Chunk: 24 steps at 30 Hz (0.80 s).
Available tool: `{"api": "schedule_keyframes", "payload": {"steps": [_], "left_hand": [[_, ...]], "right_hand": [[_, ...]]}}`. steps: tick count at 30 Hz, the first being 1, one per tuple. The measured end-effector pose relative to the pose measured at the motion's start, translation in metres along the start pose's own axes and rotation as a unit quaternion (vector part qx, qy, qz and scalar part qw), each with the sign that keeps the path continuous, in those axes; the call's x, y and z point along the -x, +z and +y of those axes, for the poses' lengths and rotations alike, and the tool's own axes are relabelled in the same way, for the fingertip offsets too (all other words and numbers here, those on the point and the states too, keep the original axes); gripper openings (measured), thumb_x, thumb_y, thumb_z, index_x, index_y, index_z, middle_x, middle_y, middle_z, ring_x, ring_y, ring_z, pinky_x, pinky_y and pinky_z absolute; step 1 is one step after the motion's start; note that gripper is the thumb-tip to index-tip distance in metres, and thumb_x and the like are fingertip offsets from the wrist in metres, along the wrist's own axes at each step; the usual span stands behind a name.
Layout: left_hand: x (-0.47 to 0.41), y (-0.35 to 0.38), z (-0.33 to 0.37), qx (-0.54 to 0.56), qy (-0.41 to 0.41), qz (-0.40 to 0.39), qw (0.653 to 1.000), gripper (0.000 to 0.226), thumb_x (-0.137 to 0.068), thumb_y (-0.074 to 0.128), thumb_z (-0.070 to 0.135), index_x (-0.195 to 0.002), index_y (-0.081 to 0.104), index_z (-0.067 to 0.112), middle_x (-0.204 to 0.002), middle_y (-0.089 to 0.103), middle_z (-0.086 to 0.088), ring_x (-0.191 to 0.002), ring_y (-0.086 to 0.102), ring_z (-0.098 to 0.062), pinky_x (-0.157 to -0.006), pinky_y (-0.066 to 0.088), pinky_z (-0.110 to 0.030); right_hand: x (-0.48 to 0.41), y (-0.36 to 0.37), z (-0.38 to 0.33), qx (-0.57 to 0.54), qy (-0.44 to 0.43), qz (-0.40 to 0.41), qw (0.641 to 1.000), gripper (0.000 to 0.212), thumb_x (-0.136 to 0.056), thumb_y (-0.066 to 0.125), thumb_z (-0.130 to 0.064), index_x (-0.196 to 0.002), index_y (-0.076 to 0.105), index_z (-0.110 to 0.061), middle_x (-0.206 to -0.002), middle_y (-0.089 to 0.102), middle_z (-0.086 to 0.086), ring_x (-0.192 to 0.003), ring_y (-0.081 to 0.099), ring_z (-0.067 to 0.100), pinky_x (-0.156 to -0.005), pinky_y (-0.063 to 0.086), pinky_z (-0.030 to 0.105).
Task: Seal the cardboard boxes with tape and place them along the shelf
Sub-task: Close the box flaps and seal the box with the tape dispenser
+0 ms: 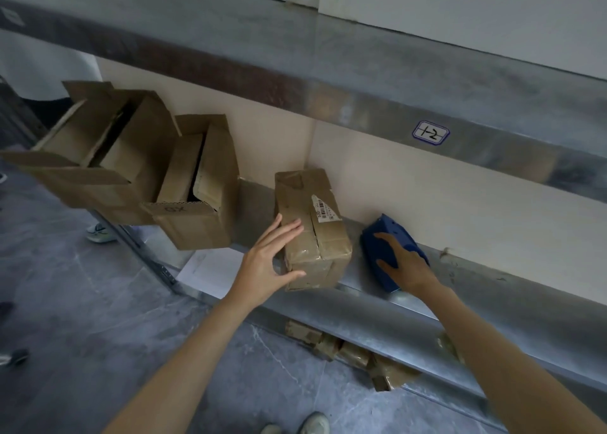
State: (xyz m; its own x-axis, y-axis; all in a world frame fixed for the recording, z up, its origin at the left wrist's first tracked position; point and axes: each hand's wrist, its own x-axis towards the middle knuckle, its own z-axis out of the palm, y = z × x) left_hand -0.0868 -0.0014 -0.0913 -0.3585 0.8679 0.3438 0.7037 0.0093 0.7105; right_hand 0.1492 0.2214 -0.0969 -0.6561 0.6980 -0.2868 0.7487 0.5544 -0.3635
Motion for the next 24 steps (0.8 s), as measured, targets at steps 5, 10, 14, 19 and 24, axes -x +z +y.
{"api": "schedule_keyframes", "payload": {"steps": [5,10,14,19,24], "left_hand": [[0.001,0.001,0.001,-0.003,0.000,-0.002,1.000,0.086,-0.073,0.086,0.033,-0.148,0.043,0.026,-0.155,0.036,0.020,-0.150,0.015,-0.006,-0.117,0.020,-0.032],[0.001,0.002,0.004,-0.025,0.006,0.007,1.000,0.085,-0.073,0.085,0.034,-0.148,0.043,0.027,-0.155,0.034,0.022,-0.150,0.015,-0.005,-0.115,0.023,-0.030],[0.002,0.002,0.007,-0.039,0.014,0.013,0.999,0.081,-0.074,0.084,0.034,-0.145,0.046,0.026,-0.158,0.029,0.020,-0.152,0.011,-0.009,-0.112,0.024,-0.031],[0.006,0.001,0.007,-0.033,0.013,0.018,0.999,0.080,-0.077,0.081,0.043,-0.146,0.045,0.025,-0.156,0.034,0.017,-0.149,0.019,-0.007,-0.115,0.027,-0.035],[0.008,0.002,0.009,-0.033,0.015,0.055,0.998,0.075,-0.078,0.076,0.048,-0.142,0.049,0.019,-0.147,0.048,0.010,-0.139,0.038,-0.005,-0.113,0.034,-0.022]], "right_hand": [[-0.001,-0.008,-0.002,0.087,0.007,-0.010,0.996,0.061,-0.099,0.050,-0.039,-0.151,0.016,-0.041,-0.076,0.056,0.002,-0.061,0.057,0.019,-0.062,0.056,0.038],[0.013,-0.004,-0.007,0.078,0.028,0.049,0.995,0.073,-0.097,0.053,-0.044,-0.154,0.007,-0.041,-0.102,0.064,0.008,-0.078,0.061,0.023,-0.063,0.056,0.037],[0.029,-0.016,-0.008,0.060,0.038,0.095,0.993,0.081,-0.094,0.057,-0.049,-0.154,0.005,-0.039,-0.115,0.055,0.009,-0.096,0.057,0.029,-0.066,0.051,0.037],[0.043,-0.030,-0.025,0.020,-0.129,0.147,0.981,0.081,-0.083,0.077,-0.027,-0.150,0.033,-0.028,-0.137,0.050,0.010,-0.119,0.051,0.031,-0.083,0.051,0.041],[0.039,-0.031,-0.067,-0.062,-0.274,0.154,0.947,0.081,-0.072,0.083,-0.035,-0.143,0.046,-0.022,-0.142,0.052,-0.002,-0.130,0.047,0.015,-0.108,0.040,0.030]]}}
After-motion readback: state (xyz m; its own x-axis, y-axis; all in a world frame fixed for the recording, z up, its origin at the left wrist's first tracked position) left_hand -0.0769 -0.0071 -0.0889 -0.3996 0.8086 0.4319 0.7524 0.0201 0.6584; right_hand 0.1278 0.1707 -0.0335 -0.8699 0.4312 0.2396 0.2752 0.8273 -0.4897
